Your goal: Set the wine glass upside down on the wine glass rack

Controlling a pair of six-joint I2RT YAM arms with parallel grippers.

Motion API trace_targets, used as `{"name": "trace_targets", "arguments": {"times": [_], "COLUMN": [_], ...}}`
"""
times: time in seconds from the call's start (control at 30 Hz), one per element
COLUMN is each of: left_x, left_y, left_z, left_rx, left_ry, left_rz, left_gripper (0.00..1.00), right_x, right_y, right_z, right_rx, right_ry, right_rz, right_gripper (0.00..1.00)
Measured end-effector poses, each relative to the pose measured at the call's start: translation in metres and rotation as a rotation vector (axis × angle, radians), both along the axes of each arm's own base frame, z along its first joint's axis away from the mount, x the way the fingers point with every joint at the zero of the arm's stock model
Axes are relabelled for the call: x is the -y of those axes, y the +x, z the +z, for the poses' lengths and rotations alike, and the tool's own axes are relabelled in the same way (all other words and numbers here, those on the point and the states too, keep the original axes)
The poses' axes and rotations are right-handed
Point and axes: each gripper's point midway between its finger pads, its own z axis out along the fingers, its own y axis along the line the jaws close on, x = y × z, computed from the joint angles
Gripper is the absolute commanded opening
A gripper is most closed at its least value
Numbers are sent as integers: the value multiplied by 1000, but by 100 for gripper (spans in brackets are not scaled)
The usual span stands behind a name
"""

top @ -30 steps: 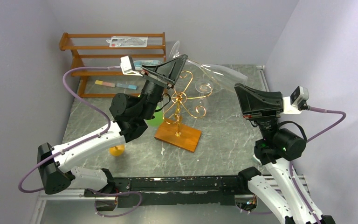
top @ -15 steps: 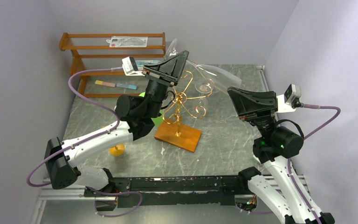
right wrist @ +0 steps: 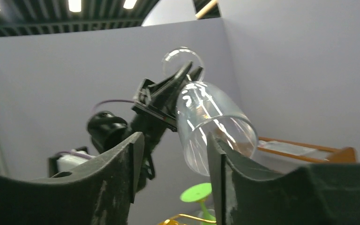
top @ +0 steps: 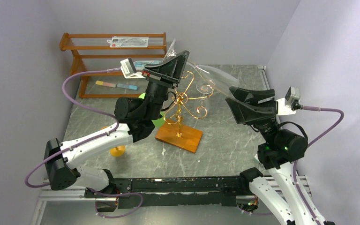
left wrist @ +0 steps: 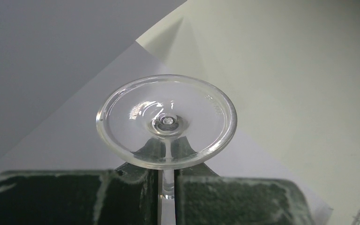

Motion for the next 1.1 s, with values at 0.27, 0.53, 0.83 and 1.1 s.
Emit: {"name": "trace_targets", "arguments": {"times": [0.27,0.53,0.83,1.1], "left_x": [-1,13,58,87], "left_y": [-12,-46,-82,-93], "left_z": [11,31,-3,-65], "left_rx": [44,200,434,513], "left_ry": [156,408,718,878], "left_rz": [23,-50,-233,-383], "left_gripper": [5,5,5,5], "right_x": [18,35,4,-35], "right_y": [-2,-18,-15,-5], "right_z": [-18,-5,-6,-57], "right_rx": [-81,-49,17,-81], "right_ry": [-56,-193,-420,-500], "right_rz": [-149,-302,-197,83], "right_gripper": [67,71,70,63]}}
